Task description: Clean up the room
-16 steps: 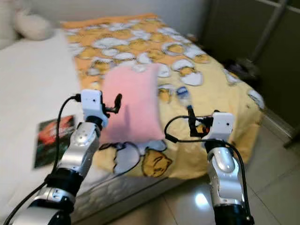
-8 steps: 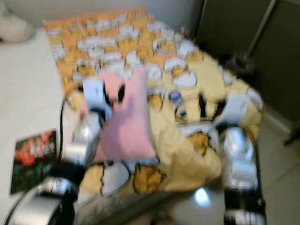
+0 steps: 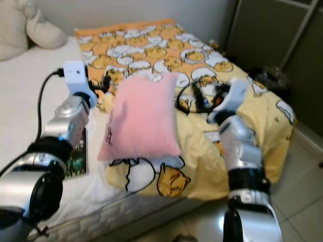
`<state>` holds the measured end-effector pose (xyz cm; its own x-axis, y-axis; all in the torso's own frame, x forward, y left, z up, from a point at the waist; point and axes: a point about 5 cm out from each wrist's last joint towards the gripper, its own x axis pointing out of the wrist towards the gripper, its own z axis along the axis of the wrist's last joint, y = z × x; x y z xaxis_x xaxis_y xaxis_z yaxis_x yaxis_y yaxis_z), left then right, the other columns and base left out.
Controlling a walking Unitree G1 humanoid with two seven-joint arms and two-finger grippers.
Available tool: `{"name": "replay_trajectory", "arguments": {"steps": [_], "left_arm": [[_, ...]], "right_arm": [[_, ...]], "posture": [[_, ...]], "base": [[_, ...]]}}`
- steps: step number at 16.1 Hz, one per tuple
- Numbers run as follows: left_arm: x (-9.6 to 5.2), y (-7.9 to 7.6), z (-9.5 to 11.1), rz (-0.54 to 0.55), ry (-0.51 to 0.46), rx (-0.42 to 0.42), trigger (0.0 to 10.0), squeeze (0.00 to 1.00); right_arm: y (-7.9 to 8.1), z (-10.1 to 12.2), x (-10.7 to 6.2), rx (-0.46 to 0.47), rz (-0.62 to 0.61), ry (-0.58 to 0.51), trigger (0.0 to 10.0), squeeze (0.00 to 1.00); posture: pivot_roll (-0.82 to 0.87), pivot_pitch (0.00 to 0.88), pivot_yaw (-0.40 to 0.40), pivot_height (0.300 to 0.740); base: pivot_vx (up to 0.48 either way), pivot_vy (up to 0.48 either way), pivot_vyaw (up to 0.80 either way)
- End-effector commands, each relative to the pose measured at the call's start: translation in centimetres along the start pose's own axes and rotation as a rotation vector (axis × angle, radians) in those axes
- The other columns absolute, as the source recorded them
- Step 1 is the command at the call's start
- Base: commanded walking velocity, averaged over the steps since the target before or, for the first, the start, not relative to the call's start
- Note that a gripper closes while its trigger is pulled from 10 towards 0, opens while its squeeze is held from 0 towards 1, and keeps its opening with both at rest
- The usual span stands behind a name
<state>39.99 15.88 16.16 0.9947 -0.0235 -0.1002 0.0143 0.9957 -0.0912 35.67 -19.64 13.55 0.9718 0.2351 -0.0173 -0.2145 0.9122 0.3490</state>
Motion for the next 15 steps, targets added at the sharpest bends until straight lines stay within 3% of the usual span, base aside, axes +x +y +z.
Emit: {"name": "replay_trajectory", "arguments": {"steps": [1, 5, 10, 11, 13, 15], "left_arm": [[-0.1, -0.2, -1.2, -0.026, 0.067, -0.060, 10.0, 0.00], [-0.6, -0.4, -3.9, 0.005, 0.157, -0.130, 10.0, 0.00], [-1.0, -0.5, -5.5, 0.026, 0.218, -0.248, 10.0, 0.00], [-1.2, -1.8, -6.1, -0.044, 0.240, -0.300, 10.0, 0.00], [-1.2, -3.0, -6.2, -0.114, 0.242, -0.350, 10.0, 0.00], [-1.4, -6.1, -6.3, -0.294, 0.254, -0.398, 10.0, 0.00]], "right_arm": [[-0.3, -0.8, 0.2, 0.009, 0.002, 0.022, 10.0, 0.00], [0.2, -2.5, 0.9, 0.105, 0.037, 0.065, 10.0, 0.00], [3.1, -2.4, 2.8, 0.193, 0.137, 0.057, 10.0, 0.00], [3.5, -2.6, 3.1, 0.225, 0.135, 0.060, 10.0, 0.00], [3.6, -2.7, 3.1, 0.238, 0.131, 0.062, 10.0, 0.00], [2.6, -2.9, 2.7, 0.249, 0.099, 0.061, 10.0, 0.00]], "posture": [[-0.12, 0.000, 0.055, 0.740], [-0.10, 0.092, 0.047, 0.740], [-0.09, 0.158, 0.030, 0.740], [-0.10, 0.161, 0.019, 0.740], [-0.10, 0.162, 0.014, 0.740], [-0.12, 0.164, 0.008, 0.740]], "base": [[0.000, 0.000, 0.00], [0.000, 0.000, 0.00], [0.000, 0.000, 0.00], [0.000, 0.000, 0.00], [0.000, 0.000, 0.00], [0.000, 0.000, 0.00]]}}
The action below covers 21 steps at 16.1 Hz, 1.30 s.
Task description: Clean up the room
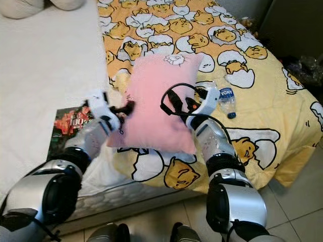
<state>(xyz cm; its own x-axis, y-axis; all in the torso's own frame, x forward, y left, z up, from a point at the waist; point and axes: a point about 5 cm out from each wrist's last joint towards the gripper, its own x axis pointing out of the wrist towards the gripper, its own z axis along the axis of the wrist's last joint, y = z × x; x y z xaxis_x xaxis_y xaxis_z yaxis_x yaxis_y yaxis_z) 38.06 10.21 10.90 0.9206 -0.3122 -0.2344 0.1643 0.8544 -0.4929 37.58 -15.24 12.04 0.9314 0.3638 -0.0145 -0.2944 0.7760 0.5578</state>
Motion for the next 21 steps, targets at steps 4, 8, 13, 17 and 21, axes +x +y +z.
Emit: {"name": "replay_trajectory", "arguments": {"steps": [4, 8, 13, 17, 21], "left_arm": [[0.4, -2.6, -2.2, -0.137, 0.093, -0.056, 10.0, 0.00], [0.2, -3.2, -4.0, -0.160, 0.162, -0.053, 10.0, 0.00], [0.2, -2.9, -3.8, -0.140, 0.162, -0.036, 10.0, 0.00], [0.2, -2.6, -3.5, -0.124, 0.151, -0.021, 10.0, 0.00], [0.0, -2.8, -4.4, -0.143, 0.162, -0.021, 0.0, 0.00]], "right_arm": [[-1.9, -0.6, -1.2, 0.071, -0.076, 0.009, 10.0, 0.00], [-3.4, -2.9, -2.6, 0.132, -0.147, 0.105, 10.0, 0.00], [-4.2, -4.3, -3.4, 0.092, -0.208, 0.248, 10.0, 0.00], [-4.6, -5.1, -4.0, 0.049, -0.205, 0.348, 10.0, 0.00], [-4.2, -5.8, -3.8, 0.050, -0.211, 0.336, 0.0, 0.00]], "posture": [[-0.14, 0.163, 0.015, 0.740], [-0.15, 0.165, 0.020, 0.740], [-0.14, 0.167, 0.018, 0.740], [-0.13, 0.165, 0.017, 0.740], [-0.13, 0.161, 0.029, 0.740]], "base": [[0.000, 0.000, 0.00], [0.000, 0.000, 0.00], [0.000, 0.000, 0.00], [0.000, 0.000, 0.00], [0.000, 0.000, 0.00]]}}
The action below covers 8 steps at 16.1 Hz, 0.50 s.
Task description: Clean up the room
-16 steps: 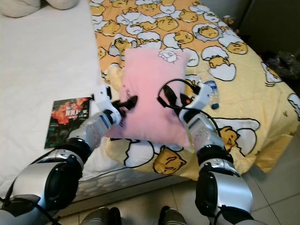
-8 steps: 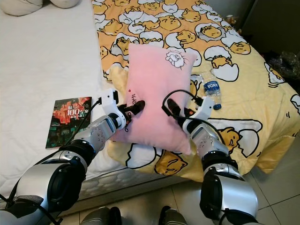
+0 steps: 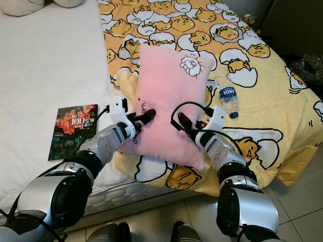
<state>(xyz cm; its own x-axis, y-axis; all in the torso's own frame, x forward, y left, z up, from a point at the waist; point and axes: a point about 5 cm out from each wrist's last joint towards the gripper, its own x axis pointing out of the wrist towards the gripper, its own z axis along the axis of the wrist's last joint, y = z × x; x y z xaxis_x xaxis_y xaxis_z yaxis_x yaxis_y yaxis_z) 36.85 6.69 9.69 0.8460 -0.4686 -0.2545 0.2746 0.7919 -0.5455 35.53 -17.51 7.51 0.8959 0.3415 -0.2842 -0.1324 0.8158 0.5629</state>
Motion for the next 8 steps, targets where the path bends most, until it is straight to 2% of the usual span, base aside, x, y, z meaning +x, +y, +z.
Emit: {"name": "replay_trajectory", "arguments": {"steps": [1, 5, 8], "left_arm": [[-0.2, 0.0, -1.9, -0.001, 0.058, -0.007, 0.0, 0.00], [-0.3, 0.0, -3.2, -0.009, 0.074, -0.021, 0.0, 0.00], [-0.4, -0.1, -3.6, -0.024, 0.081, 0.014, 0.0, 0.00]], "right_arm": [[-0.9, -3.1, -0.6, 0.016, -0.053, 0.108, 0.0, 0.00], [-0.9, -3.5, -0.6, 0.076, -0.050, 0.072, 0.0, 0.00], [-1.7, -4.4, -1.5, 0.071, -0.052, 0.068, 0.0, 0.00]], "posture": [[-0.13, 0.160, 0.030, 0.740], [-0.13, 0.131, 0.038, 0.740], [-0.14, 0.071, 0.046, 0.740]], "base": [[0.000, 0.000, 0.00], [0.000, 0.000, 0.00], [0.000, 0.000, 0.00]]}}
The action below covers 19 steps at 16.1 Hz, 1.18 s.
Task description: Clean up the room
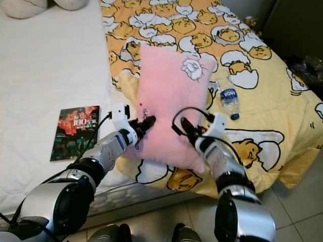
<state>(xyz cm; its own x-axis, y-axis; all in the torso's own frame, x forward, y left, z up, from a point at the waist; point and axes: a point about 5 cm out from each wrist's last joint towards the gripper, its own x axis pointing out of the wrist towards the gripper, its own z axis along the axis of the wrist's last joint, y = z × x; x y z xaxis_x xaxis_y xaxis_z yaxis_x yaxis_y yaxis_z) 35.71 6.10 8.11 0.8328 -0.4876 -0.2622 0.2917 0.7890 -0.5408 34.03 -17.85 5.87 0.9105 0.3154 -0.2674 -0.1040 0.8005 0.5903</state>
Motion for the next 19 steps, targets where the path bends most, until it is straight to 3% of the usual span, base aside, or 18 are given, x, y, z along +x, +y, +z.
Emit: {"name": "replay_trajectory", "arguments": {"steps": [1, 4, 8, 13, 15, 19], "left_arm": [[-0.1, -0.2, -1.4, -0.019, 0.056, 0.012, 0.0, 0.00], [-0.2, 0.0, -1.3, -0.026, 0.061, 0.066, 0.0, 0.00], [-0.6, 0.8, -2.1, 0.001, 0.085, 0.104, 0.0, 0.00], [-0.8, 1.1, -2.0, 0.009, 0.070, 0.132, 0.0, 0.00], [-0.8, 1.1, -1.7, 0.006, 0.055, 0.144, 0.0, 0.00], [-1.2, 1.7, -2.8, 0.027, 0.065, 0.159, 0.0, 0.00]], "right_arm": [[-1.2, -2.6, -0.9, 0.032, -0.049, 0.090, 0.0, 0.00], [-2.0, -2.1, -1.6, 0.019, -0.063, 0.037, 0.0, 0.00], [-1.4, -2.8, -1.5, -0.041, -0.063, 0.047, 0.0, 0.00], [-1.0, -2.8, -1.4, -0.035, -0.056, 0.034, 0.0, 0.00], [-1.9, -4.7, -1.9, -0.099, -0.129, 0.138, 0.0, 0.00], [-1.8, -6.0, -2.4, -0.112, -0.121, 0.138, 0.0, 0.00]], "posture": [[-0.15, 0.059, 0.050, 0.740], [-0.16, 0.073, 0.069, 0.740], [-0.15, 0.135, 0.071, 0.740], [-0.14, 0.129, 0.065, 0.740], [-0.13, 0.133, 0.058, 0.740], [-0.10, 0.128, 0.045, 0.740]], "base": [[0.000, 0.000, 0.00], [0.000, 0.000, 0.00], [0.000, 0.000, 0.00], [0.000, 0.000, 0.00], [0.000, 0.000, 0.00], [0.000, 0.000, 0.00]]}}
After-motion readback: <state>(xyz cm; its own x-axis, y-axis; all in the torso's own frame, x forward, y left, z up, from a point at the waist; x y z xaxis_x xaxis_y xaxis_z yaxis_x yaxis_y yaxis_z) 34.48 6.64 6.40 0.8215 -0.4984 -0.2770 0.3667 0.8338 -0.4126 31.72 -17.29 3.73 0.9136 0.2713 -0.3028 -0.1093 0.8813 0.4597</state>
